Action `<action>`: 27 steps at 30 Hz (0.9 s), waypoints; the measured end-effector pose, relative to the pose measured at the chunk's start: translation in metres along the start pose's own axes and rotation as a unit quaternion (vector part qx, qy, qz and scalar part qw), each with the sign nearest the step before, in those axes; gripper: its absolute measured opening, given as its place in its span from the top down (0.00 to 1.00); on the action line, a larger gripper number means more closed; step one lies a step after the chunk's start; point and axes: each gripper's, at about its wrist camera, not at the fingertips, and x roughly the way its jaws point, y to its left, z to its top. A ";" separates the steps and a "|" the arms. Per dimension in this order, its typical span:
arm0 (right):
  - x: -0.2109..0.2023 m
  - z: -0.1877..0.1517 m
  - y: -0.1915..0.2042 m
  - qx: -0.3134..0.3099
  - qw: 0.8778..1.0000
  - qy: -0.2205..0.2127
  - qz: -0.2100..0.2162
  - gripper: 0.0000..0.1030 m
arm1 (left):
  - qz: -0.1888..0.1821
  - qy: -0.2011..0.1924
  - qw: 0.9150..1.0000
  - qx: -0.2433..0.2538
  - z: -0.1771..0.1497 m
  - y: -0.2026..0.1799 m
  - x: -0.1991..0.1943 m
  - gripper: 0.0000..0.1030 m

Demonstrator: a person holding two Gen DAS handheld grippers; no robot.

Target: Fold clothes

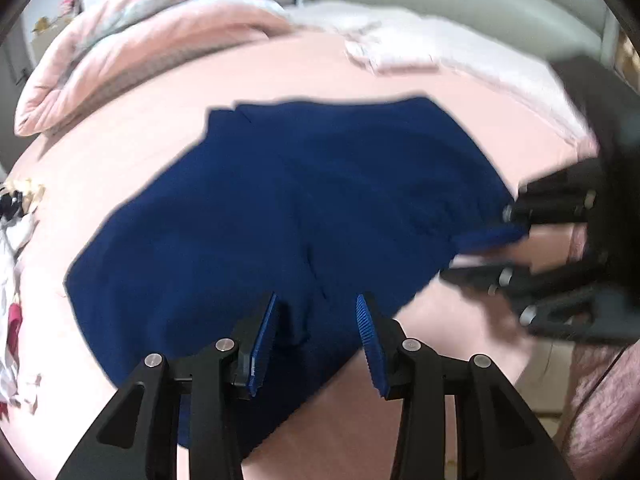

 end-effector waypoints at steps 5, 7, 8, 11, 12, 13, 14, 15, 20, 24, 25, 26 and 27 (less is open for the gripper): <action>0.003 0.002 -0.006 0.025 1.000 -0.009 0.016 0.82 | 0.019 -0.004 1.000 -0.006 0.010 0.006 0.013 0.62; 0.002 0.005 -0.009 0.033 0.999 -0.021 0.021 0.82 | 0.047 -0.015 0.998 -0.026 0.015 0.019 0.013 0.62; 0.001 0.006 -0.012 0.040 0.999 -0.028 0.024 0.82 | 0.048 -0.017 0.998 -0.041 0.017 0.024 0.012 0.62; -0.006 0.009 -0.019 0.063 0.997 -0.036 0.023 0.80 | -0.042 -0.026 0.997 -0.058 0.011 0.027 -0.001 0.62; -0.009 0.008 -0.020 0.063 0.997 -0.029 0.030 0.80 | -0.063 -0.030 0.997 -0.036 0.005 0.018 -0.008 0.61; -0.012 0.006 -0.020 0.060 0.997 -0.021 0.039 0.79 | -0.067 -0.030 0.997 -0.011 0.002 0.009 -0.011 0.61; -0.014 0.002 -0.017 0.048 0.998 -0.011 0.047 0.79 | -0.065 -0.020 0.998 0.017 -0.003 -0.002 -0.010 0.61; -0.014 0.000 -0.013 0.034 0.998 -0.001 0.050 0.79 | -0.062 -0.011 0.997 0.044 -0.009 -0.012 -0.008 0.61; 0.002 -0.011 0.001 -0.014 0.998 0.043 0.050 0.79 | -0.010 -0.001 0.996 0.093 -0.012 -0.036 0.009 0.61; 0.002 0.000 -0.006 0.007 0.999 0.018 0.038 0.79 | 0.000 -0.022 0.999 0.040 0.007 -0.019 0.010 0.60; 0.003 0.001 -0.008 0.011 0.999 0.013 0.037 0.79 | 0.003 -0.025 0.999 0.031 0.008 -0.019 0.011 0.59; 0.004 0.003 -0.009 0.013 0.999 0.007 0.032 0.79 | 0.007 -0.024 0.999 0.028 0.008 -0.022 0.014 0.59; 0.006 0.004 -0.010 0.014 1.000 0.002 0.028 0.79 | 0.010 -0.024 0.999 0.024 0.007 -0.025 0.015 0.59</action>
